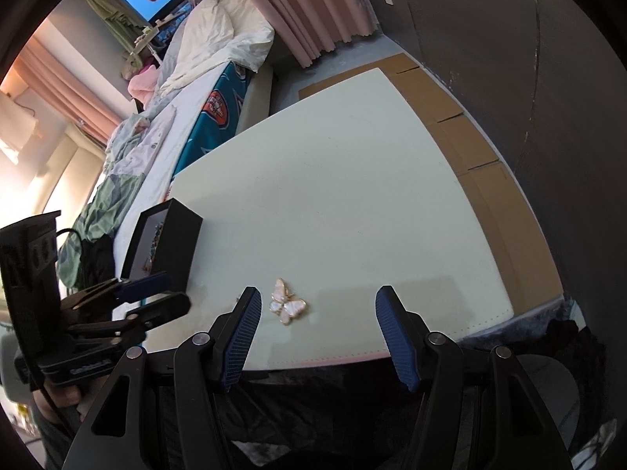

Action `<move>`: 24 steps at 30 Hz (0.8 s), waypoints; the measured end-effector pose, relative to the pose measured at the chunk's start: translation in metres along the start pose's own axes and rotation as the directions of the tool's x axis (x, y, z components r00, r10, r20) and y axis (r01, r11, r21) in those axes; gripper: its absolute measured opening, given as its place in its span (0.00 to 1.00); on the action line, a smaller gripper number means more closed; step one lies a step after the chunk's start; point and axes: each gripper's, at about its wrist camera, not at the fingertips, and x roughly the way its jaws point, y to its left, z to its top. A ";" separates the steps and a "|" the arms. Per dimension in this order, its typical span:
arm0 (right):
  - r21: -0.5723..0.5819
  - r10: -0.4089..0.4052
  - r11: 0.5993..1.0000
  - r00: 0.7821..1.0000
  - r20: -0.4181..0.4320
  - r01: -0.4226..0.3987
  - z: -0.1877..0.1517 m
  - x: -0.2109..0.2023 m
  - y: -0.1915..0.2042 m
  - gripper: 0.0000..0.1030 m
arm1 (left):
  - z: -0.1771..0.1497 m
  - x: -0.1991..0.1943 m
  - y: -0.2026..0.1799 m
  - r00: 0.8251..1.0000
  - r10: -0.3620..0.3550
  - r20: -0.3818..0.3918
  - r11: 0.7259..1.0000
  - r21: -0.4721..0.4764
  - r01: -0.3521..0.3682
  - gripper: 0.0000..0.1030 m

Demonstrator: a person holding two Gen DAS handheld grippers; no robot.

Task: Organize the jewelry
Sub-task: 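Reach the left tool to the small silver ring and grasp it, then carry the ring into the black box with the left tool while the right tool grasps the white butterfly brooch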

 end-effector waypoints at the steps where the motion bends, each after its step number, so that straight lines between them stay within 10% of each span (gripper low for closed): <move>1: -0.003 0.001 1.000 1.000 -0.002 -0.001 -0.001 0.001 -0.002 0.59 | 0.000 0.005 -0.001 1.000 0.001 -0.009 1.000 0.004 -0.001 0.46; 18: 0.013 -0.013 1.000 0.999 -0.030 0.014 -0.005 0.012 -0.022 0.59 | -0.001 0.058 -0.015 0.994 0.058 -0.088 0.997 0.060 -0.053 0.34; 24: 0.007 -0.013 1.000 0.999 -0.041 0.013 -0.005 0.018 -0.017 0.59 | 0.000 0.057 -0.013 0.990 0.108 -0.089 0.993 0.060 -0.103 0.13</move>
